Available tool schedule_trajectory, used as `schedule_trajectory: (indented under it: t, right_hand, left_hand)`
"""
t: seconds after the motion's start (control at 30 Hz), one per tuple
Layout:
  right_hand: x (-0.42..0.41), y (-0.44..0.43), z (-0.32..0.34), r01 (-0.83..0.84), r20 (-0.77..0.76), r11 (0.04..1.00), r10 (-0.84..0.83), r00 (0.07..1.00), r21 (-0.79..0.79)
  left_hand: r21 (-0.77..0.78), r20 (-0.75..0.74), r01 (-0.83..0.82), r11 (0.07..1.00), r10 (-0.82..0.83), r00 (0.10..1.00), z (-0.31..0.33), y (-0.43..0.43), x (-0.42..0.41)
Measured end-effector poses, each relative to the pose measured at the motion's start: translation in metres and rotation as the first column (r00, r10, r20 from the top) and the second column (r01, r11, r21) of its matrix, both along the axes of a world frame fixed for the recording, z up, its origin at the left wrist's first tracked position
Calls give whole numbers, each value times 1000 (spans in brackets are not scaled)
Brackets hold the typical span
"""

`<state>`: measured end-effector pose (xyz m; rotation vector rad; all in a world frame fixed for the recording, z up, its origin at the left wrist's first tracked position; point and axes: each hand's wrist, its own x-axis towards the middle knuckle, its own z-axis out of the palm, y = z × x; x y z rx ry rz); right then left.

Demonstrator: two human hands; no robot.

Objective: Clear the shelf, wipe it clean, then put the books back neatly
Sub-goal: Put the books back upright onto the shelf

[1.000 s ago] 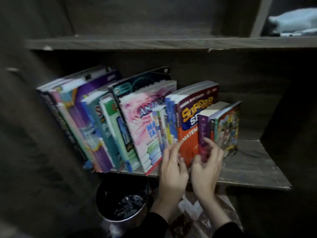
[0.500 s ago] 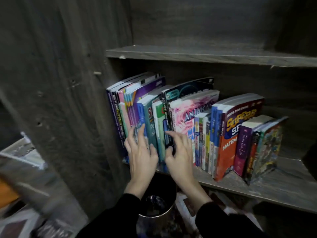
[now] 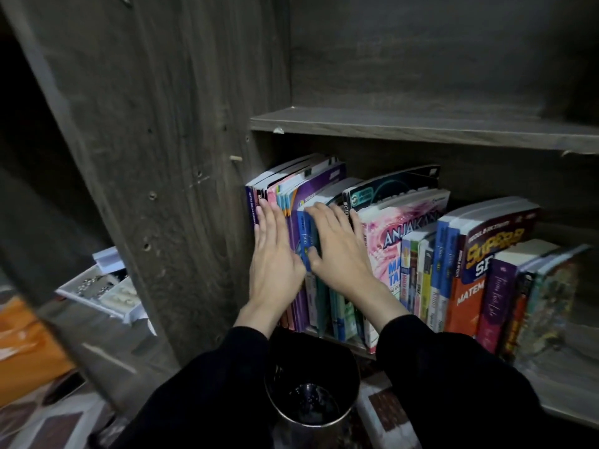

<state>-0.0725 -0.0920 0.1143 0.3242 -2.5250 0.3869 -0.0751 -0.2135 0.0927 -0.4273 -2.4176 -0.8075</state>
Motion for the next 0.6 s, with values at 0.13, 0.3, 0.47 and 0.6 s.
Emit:
schedule_trajectory:
  t: [0.13, 0.3, 0.47, 0.6]
  right_hand:
    - [2, 4, -1, -17, 12, 1000, 17, 1000, 5]
    - [5, 9, 1, -56, 35, 998, 57, 998, -24]
    - [5, 8, 1, -46, 49, 998, 49, 998, -48]
    - [5, 7, 2, -52, 72, 997, 55, 996, -50]
  left_hand:
    - [40, 77, 94, 995, -97, 992, 2, -7, 0]
    - [138, 120, 146, 980, -163, 979, 4, -17, 3]
    - [150, 173, 131, 980, -156, 972, 11, -17, 6]
    - [70, 181, 112, 991, -124, 976, 8, -16, 5]
